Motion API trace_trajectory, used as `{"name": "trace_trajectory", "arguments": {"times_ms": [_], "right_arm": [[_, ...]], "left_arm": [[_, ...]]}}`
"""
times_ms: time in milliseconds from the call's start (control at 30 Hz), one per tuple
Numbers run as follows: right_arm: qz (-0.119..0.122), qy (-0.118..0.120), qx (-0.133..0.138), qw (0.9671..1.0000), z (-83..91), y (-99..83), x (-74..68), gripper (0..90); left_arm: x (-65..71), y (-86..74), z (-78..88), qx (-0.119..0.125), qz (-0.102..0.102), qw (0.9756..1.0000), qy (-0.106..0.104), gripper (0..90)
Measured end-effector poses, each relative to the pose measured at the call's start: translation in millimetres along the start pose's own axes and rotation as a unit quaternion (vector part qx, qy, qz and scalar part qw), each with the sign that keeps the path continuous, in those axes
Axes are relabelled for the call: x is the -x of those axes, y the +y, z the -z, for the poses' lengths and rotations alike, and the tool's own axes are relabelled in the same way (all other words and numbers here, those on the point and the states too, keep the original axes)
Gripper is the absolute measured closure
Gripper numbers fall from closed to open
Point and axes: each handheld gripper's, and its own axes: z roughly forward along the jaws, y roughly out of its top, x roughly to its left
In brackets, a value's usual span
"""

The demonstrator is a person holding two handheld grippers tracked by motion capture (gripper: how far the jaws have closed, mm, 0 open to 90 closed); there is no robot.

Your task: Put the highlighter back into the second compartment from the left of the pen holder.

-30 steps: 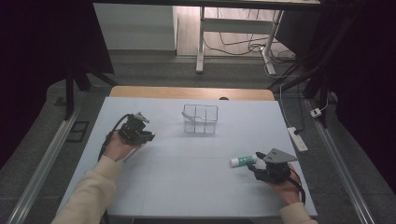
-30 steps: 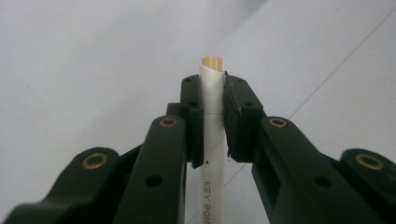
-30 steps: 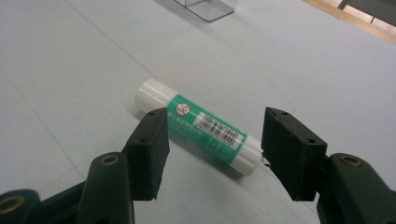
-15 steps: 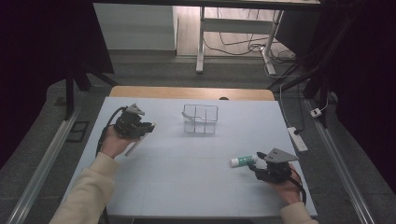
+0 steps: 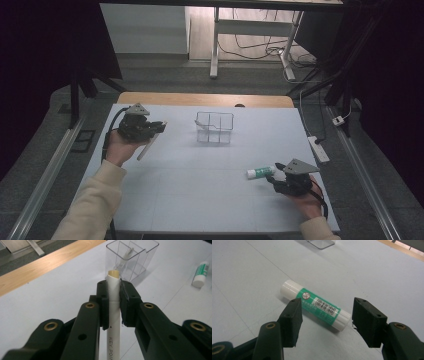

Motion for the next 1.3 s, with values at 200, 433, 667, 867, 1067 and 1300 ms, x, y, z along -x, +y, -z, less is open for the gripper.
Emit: {"name": "trace_trajectory", "arguments": {"times_ms": [200,433,667,867,1067,1300], "right_arm": [[0.003,-0.001,-0.001,1.0,0.4,0.0,0.3,40.5],[0.002,-0.002,-0.002,1.0,-0.3,-0.4,0.4,40.6],[0.001,-0.002,-0.002,1.0,-1.1,-0.5,-0.1,40.6],[0.003,-0.003,-0.003,1.0,-0.7,-0.4,-0.2,40.5],[0.003,-0.003,-0.002,1.0,-0.3,-0.3,-0.1,40.5],[0.005,-0.003,-0.003,1.0,-0.4,-0.4,0.2,40.5]], "left_arm": [[1.1,1.4,5.2,0.026,0.005,0.9996,0.0,78.9],[-0.3,3.8,8.4,0.039,0.009,0.9992,-0.006,78.8],[1.3,11.7,13.6,0.053,0.004,0.9986,-0.007,78.8],[4.3,17.2,14.7,0.061,-0.001,0.9981,-0.009,78.8],[6.4,22.2,16.3,0.076,0.001,0.997,-0.016,78.8],[9.4,27.1,18.2,0.089,-0.003,0.9959,-0.017,78.8]]}}
